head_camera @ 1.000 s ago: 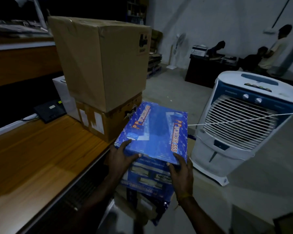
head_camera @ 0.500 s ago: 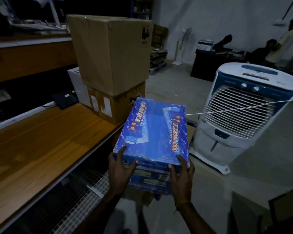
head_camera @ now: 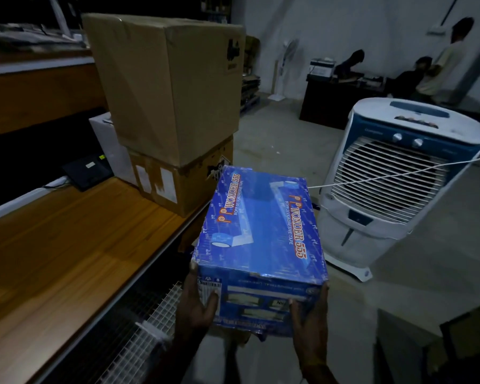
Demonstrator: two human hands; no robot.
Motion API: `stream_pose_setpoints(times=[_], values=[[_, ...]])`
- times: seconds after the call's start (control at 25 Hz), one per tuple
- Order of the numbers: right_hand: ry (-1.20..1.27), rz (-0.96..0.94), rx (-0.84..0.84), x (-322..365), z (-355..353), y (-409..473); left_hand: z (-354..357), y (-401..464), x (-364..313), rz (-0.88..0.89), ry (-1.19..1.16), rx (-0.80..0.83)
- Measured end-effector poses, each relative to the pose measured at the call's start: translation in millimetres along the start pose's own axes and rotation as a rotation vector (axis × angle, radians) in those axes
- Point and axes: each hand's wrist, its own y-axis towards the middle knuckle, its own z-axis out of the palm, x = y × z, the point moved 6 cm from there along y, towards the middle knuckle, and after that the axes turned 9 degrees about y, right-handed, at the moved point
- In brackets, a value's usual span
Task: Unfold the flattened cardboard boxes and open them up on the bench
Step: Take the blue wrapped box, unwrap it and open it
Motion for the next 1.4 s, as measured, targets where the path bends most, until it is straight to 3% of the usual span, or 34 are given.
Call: stream_pose_setpoints(times=[0.2, 0.36, 0.52, 0.72, 0.92, 1.08, 1.28, 1.4], values=[[-0.077, -0.055, -0.032, 2, 31, 37, 36, 43, 20, 0.002, 0.07, 0.134], [-0.205, -0.109, -0.027, -14, 60, 71, 71, 67, 56, 0.2, 0.156, 0.246], [-0.273, 0.001, 0.056, -52, 80, 77, 81, 81, 79, 0.315, 0.174, 0.271], [-0.278, -0.04, 0.151, -82, 84, 71, 90, 77, 90, 0.358, 0.238, 0.365], [-0.266, -0.127, 0.202, -78, 77, 58, 81, 68, 81, 0.335, 0.27, 0.319], [-0.463, -0.226, 0.279, -76, 44, 3, 52, 9, 52, 0.283, 0.363, 0.222], [-0.573, -0.399, 0.314, -52, -21, -75, 0, -74, 17, 0.336, 0.504, 0.159], [-0.488, -0.495, 0.345, -12, -44, -85, -23, -95, -3, 0.5, 0.49, 0.133]])
